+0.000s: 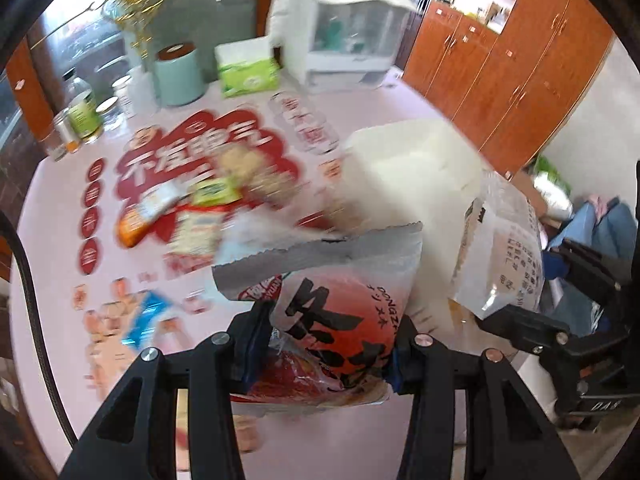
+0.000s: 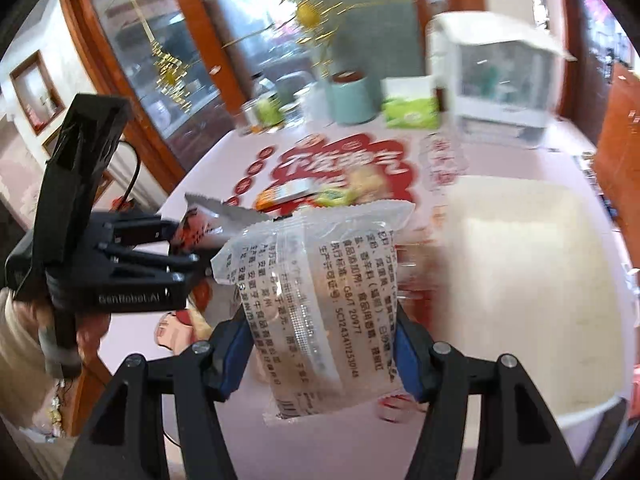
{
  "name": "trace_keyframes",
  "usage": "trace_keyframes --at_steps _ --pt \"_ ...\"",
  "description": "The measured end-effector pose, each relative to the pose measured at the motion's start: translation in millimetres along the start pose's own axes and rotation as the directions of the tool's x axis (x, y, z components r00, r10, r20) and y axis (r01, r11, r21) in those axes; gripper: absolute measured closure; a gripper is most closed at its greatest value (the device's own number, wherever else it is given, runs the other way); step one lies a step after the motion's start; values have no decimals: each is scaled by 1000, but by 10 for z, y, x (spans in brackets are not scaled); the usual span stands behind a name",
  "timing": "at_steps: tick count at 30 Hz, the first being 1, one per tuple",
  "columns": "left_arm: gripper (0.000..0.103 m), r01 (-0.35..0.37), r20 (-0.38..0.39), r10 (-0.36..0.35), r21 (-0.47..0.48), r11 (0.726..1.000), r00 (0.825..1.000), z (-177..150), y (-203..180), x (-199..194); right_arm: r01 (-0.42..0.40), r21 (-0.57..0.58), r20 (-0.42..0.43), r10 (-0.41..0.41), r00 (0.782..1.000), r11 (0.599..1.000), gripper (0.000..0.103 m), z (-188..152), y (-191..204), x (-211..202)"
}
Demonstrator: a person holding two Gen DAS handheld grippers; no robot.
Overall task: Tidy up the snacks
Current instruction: 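Carry both bags over the white tray and open both tools to drop them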
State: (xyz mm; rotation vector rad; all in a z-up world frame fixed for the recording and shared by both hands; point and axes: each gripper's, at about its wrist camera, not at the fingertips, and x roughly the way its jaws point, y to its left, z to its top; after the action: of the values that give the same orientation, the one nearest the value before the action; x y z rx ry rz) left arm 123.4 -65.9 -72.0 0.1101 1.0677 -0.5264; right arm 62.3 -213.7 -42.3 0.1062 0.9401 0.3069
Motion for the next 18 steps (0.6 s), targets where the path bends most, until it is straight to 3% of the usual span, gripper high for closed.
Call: trace_keyframes --at_steps 4,8,14,16,17,18 --pt "57 0 30 1 -13 1000 1000 188 -686 230 92 59 19 -94 995 994 41 -101 -542 -272" --pt "57 -43 32 44 -9 999 999 377 -1156 514 212 106 6 -214 977 972 40 -194 -1038 -414" --pt "54 -71 -5 70 -25 997 998 601 -1475 837 342 114 -20 -342 940 933 36 -242 -1474 -318" --pt "38 -55 -33 55 -16 998 998 645 -1560 927 366 133 -57 -362 931 921 32 -252 -1619 -227" --pt "23 -48 -49 47 -19 999 998 657 -1587 959 376 139 -76 -369 926 916 31 -250 -1671 -171" --pt "15 -44 -49 43 -27 999 998 652 -1607 970 386 144 -96 -375 922 911 31 -264 -1725 -131"
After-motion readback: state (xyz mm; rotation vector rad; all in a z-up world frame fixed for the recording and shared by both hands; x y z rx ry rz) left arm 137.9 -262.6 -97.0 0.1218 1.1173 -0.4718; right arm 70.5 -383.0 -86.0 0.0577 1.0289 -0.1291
